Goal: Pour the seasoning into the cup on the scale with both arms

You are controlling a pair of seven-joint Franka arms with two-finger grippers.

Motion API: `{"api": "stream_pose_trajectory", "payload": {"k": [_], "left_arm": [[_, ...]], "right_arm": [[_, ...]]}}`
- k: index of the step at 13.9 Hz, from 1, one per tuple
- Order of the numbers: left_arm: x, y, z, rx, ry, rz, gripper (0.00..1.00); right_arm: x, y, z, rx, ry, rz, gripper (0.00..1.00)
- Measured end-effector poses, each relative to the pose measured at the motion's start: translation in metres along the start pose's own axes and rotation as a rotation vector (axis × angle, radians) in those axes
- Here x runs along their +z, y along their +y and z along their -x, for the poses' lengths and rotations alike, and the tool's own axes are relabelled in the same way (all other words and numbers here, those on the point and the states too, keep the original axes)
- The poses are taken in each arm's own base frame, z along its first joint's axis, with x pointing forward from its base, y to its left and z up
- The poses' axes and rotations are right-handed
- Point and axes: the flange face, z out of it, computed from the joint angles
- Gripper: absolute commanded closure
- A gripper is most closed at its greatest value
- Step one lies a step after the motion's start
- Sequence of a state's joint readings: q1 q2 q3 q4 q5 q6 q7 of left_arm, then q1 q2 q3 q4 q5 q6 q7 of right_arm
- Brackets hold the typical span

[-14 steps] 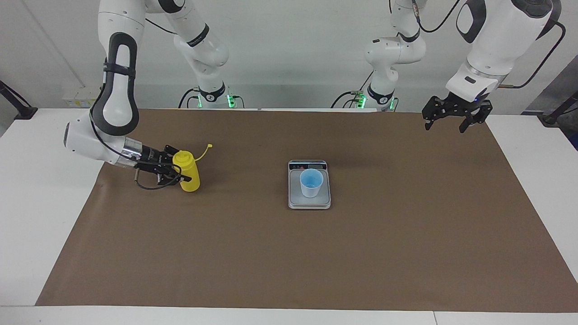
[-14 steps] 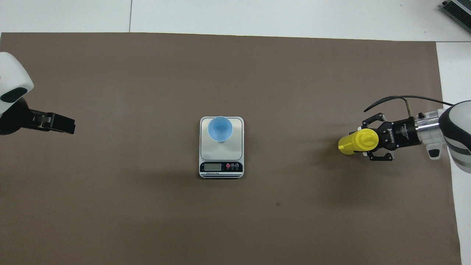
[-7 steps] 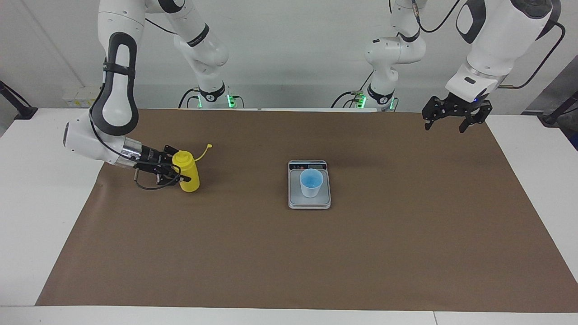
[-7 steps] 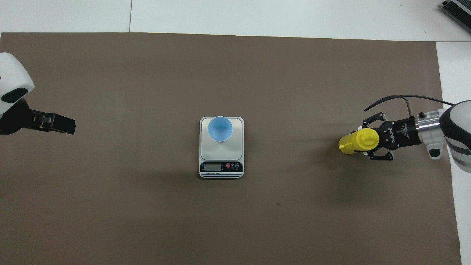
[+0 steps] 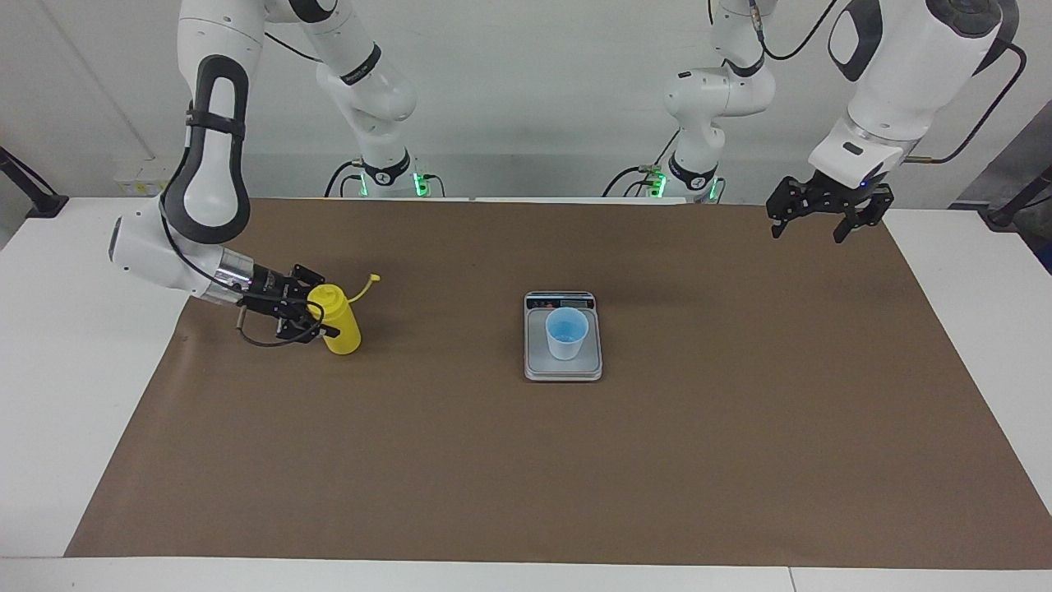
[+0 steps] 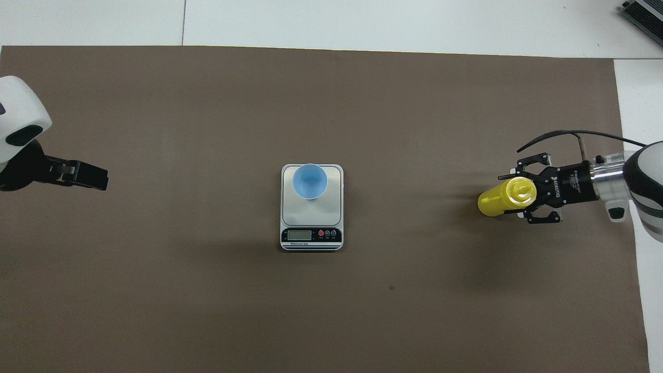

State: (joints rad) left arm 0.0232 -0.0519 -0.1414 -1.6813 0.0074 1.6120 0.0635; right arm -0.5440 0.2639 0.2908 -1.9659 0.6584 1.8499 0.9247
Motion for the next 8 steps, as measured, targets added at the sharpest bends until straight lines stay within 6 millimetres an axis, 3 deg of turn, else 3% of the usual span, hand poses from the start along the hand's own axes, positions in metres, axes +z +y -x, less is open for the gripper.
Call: {"api": "stream_pose_trajectory", "payload": {"k": [3,5,8], "left_arm": [[0.000,0.000,0.000,0.000,0.002,0.000,0.00],[0.000,0.000,0.000,0.000,0.002,0.000,0.00],[-0.001,0.000,0.000,0.000,0.003,0.000,0.00]], "right_arm": [[-0.022,-0.002,0.013,-0.062,0.088,0.005,0.00],[-0.040,0.000,0.030,-0.157,0.196,0.040,0.00],[-0.051,0.003,0.059,-0.328,0.330,0.111,0.00]]}}
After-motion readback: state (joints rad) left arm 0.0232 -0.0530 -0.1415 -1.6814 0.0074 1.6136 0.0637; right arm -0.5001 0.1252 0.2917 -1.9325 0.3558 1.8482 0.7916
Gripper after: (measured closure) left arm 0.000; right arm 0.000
